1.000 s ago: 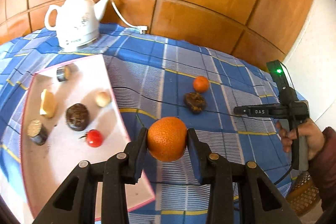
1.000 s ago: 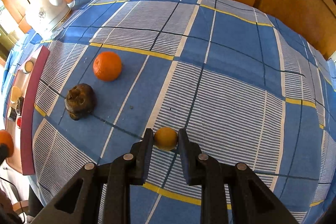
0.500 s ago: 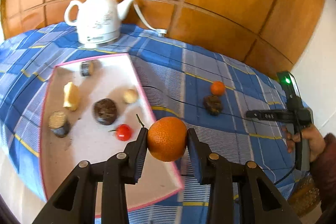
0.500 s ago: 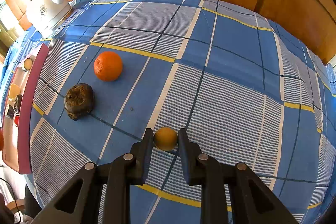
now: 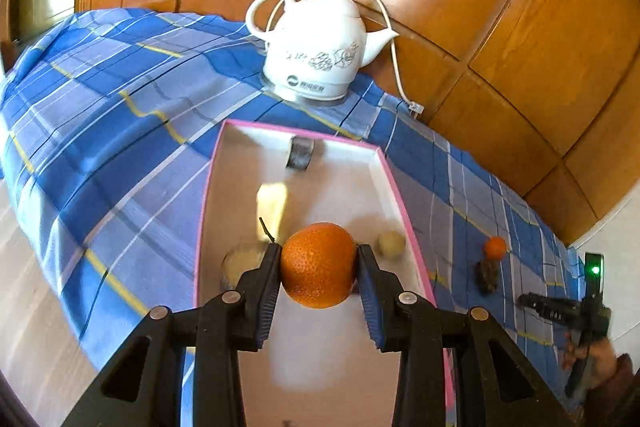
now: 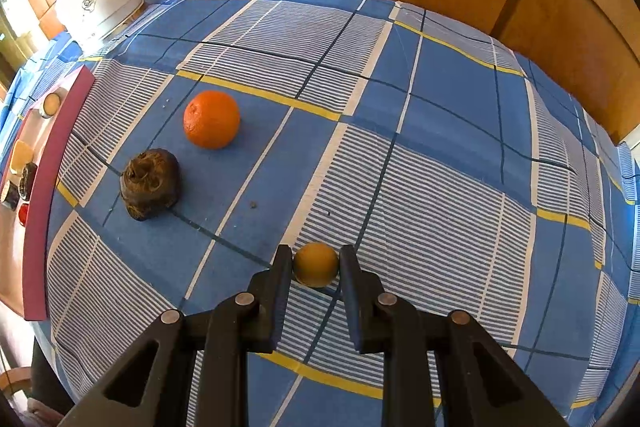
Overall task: Organize fruits
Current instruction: 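Carry the orange into the tray and open the left tool, then carry the small yellow fruit into the tray and open the right tool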
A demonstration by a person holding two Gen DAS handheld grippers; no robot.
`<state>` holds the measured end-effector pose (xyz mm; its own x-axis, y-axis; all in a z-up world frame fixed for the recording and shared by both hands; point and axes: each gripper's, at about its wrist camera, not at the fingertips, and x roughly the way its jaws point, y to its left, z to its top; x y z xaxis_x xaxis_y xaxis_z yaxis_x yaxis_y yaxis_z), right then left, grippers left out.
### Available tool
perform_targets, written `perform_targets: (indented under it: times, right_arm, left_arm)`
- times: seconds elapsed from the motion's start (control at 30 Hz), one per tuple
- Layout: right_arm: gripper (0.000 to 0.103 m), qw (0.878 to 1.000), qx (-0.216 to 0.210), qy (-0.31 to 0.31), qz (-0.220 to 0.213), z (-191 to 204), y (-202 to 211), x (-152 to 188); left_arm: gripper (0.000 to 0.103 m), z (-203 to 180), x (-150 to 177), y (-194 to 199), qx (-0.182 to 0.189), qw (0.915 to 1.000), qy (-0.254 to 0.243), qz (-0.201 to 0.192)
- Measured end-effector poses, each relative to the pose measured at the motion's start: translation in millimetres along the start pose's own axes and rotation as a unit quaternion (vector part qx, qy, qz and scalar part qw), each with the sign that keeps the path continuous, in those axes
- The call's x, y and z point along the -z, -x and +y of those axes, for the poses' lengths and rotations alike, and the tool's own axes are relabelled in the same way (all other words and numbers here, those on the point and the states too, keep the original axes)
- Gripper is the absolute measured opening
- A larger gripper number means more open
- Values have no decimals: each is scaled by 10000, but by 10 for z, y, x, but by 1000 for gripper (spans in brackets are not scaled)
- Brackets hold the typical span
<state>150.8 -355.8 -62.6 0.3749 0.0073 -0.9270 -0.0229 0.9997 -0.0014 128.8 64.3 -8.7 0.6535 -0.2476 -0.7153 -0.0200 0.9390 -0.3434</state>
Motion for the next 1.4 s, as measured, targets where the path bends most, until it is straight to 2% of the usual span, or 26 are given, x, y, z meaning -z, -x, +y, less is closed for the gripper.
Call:
perform_targets:
  times: [0.17, 0.37, 0.43, 0.57, 0.8, 1.1, 1.4]
  right_arm:
    - [24, 10000, 5, 9, -2, 3, 6, 1]
    - [24, 10000, 6, 3, -5, 9, -2, 6]
    - [24, 10000, 1, 0, -6, 2, -5, 4]
    - [24, 10000, -6, 5, -7, -6, -7, 2]
    - [24, 10000, 29, 59, -15, 15, -9, 2]
    - [24, 9998, 138, 141, -37, 94, 16, 25]
    - [24, 9997, 181, 168, -52, 104, 24, 38]
  left_arm:
    - [38, -131, -196, -286, 55, 9997, -234, 53]
    - [38, -172, -316, -672, -242, 9988, -384, 197]
    - [46, -153, -321, -722, -318, 9986, -349, 228]
    - [48, -166, -265, -616, -443, 9981, -423, 73]
    - [47, -342, 19, -255, -688, 9948, -708, -244]
    - [47, -471, 336, -46, -717, 9937, -850, -128]
    - [49, -531, 488, 110, -603, 9940, -907, -114]
